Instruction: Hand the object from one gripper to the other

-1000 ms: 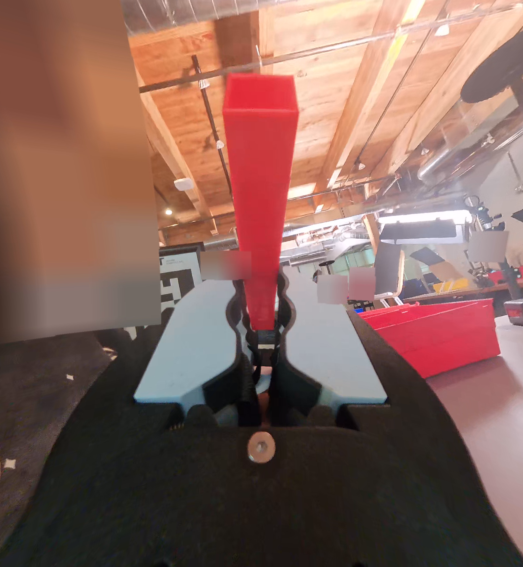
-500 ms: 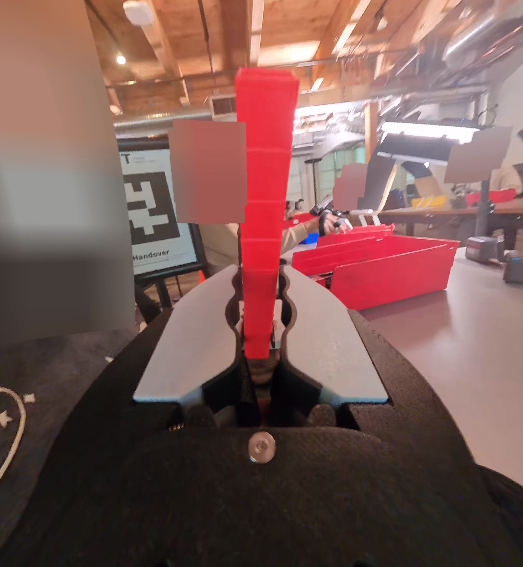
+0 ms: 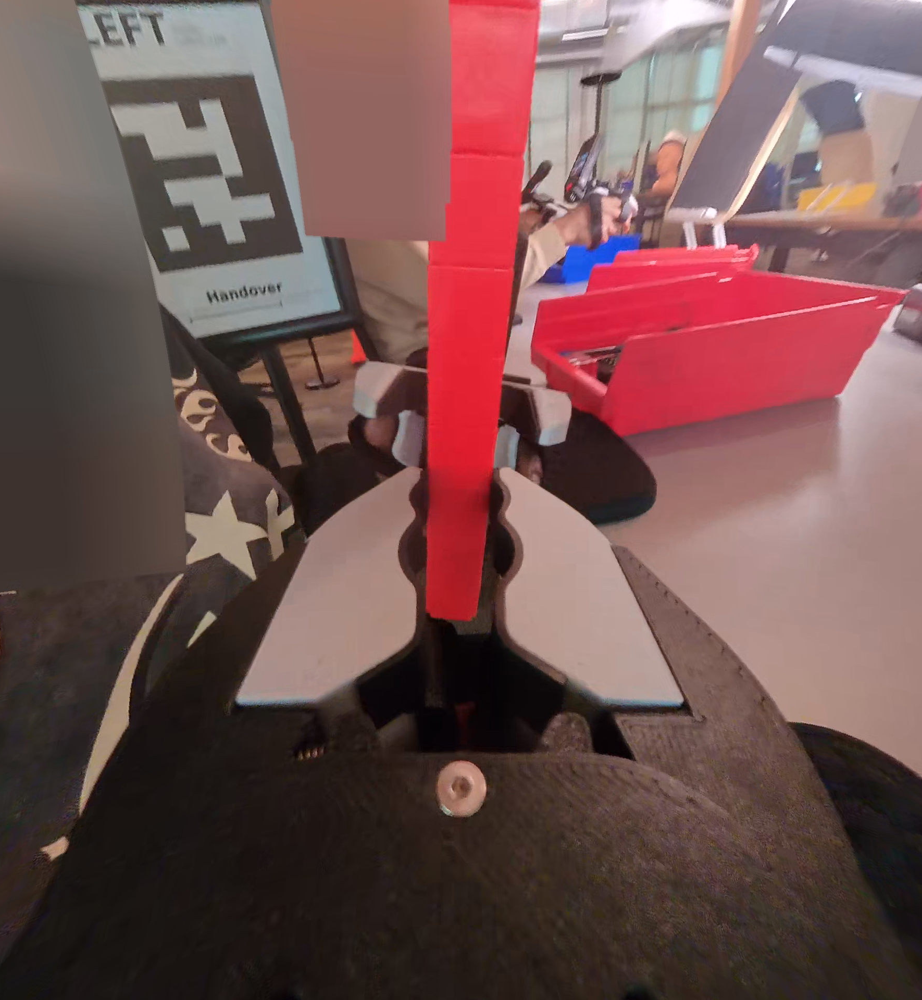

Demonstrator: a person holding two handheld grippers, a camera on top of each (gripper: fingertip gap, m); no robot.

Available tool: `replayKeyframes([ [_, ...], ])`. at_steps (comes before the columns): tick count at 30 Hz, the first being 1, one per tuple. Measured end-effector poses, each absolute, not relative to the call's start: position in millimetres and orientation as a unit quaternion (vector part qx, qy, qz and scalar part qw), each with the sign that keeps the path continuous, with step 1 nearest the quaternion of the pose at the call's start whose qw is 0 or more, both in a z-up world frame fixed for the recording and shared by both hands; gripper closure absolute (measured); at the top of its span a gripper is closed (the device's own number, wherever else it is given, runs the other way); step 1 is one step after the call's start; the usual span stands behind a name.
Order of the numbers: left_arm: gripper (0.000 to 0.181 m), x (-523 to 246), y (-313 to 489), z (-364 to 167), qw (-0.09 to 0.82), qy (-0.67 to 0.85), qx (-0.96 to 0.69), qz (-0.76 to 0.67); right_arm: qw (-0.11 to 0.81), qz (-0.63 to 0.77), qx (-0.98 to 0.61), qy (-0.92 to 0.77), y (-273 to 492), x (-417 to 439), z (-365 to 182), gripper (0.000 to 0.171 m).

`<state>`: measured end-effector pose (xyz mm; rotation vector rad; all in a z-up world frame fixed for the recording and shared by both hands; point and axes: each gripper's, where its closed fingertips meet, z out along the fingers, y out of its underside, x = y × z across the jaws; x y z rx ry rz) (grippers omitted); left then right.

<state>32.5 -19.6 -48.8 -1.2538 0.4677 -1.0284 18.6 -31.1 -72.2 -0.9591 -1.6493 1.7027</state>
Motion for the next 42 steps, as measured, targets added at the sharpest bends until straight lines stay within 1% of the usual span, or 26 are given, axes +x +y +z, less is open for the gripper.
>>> replayKeyframes([
  [4,0.159,35,-18,-53,0.671,0.213,-0.561,-0.436,0.270,0.632,-0.361,-0.631,-37,17,-80,0.150],
  [5,0.160,35,-17,-56,0.663,0.213,-0.570,-0.437,0.267,0.627,-0.358,-0.638,-36,19,-82,0.149],
  [7,0.160,35,-14,-62,0.657,0.216,-0.584,-0.424,0.284,0.635,-0.366,-0.618,-27,19,-73,0.125],
  [8,0.160,36,-14,-64,0.657,0.218,-0.585,-0.422,0.294,0.652,-0.359,-0.599,-25,21,-63,0.122],
  [10,0.160,40,-14,-66,0.650,0.221,-0.584,-0.433,0.306,0.689,-0.336,-0.565,-24,27,-46,0.131],
  [12,0.160,45,-14,-68,0.639,0.228,-0.585,-0.445,0.319,0.691,-0.335,-0.555,-21,27,-44,0.150],
  [14,0.157,44,-13,-69,0.637,0.229,-0.588,-0.442,0.317,0.688,-0.334,-0.560,-20,28,-47,0.150],
  [16,0.136,36,-14,-58,0.655,0.209,-0.572,-0.447,0.313,0.673,-0.343,-0.576,-20,26,-55,0.150],
  [17,0.133,32,-16,-51,0.665,0.202,-0.560,-0.451,0.313,0.665,-0.344,-0.584,-21,25,-58,0.151],
  [19,0.135,29,-21,-41,0.681,0.201,-0.540,-0.452,0.301,0.658,-0.341,-0.600,-28,23,-64,0.151],
  [21,0.160,31,-24,-39,0.690,0.215,-0.533,-0.440,0.287,0.652,-0.337,-0.616,-35,22,-71,0.151],
  [24,0.160,32,-23,-43,0.692,0.220,-0.540,-0.425,0.282,0.643,-0.335,-0.628,-36,23,-75,0.151],
  [25,0.160,31,-22,-46,0.689,0.218,-0.546,-0.424,0.282,0.649,-0.335,-0.622,-33,23,-72,0.146],
  [26,0.160,32,-21,-49,0.684,0.220,-0.552,-0.422,0.289,0.663,-0.335,-0.604,-30,24,-64,0.138],
  [28,0.160,35,-21,-53,0.678,0.229,-0.555,-0.425,0.300,0.690,-0.326,-0.572,-25,28,-49,0.137],
  [30,0.160,42,-20,-61,0.659,0.246,-0.571,-0.423,0.311,0.707,-0.319,-0.550,-24,30,-40,0.138],
  [32,0.160,47,-18,-66,0.653,0.255,-0.581,-0.414,0.320,0.709,-0.306,-0.548,-25,32,-37,0.150],
  [34,0.160,48,-18,-67,0.651,0.255,-0.580,-0.417,0.322,0.705,-0.304,-0.554,-25,34,-38,0.151],
  [35,0.157,48,-18,-67,0.649,0.254,-0.581,-0.421,0.322,0.703,-0.306,-0.555,-24,34,-38,0.151],
  [37,0.136,51,-16,-75,0.629,0.254,-0.596,-0.429,0.333,0.700,-0.308,-0.551,-22,34,-36,0.151],
  [38,0.137,55,-17,-81,0.610,0.266,-0.609,-0.431,0.336,0.701,-0.307,-0.549,-22,34,-35,0.151],
  [39,0.151,58,-18,-87,0.597,0.279,-0.617,-0.430,0.337,0.703,-0.306,-0.547,-22,34,-34,0.151],
  [40,0.159,59,-18,-87,0.603,0.284,-0.615,-0.421,0.329,0.706,-0.301,-0.549,-25,36,-33,0.150],
  [42,0.159,56,-16,-82,0.626,0.279,-0.604,-0.407,0.331,0.718,-0.302,-0.532,-24,35,-29,0.150],
])
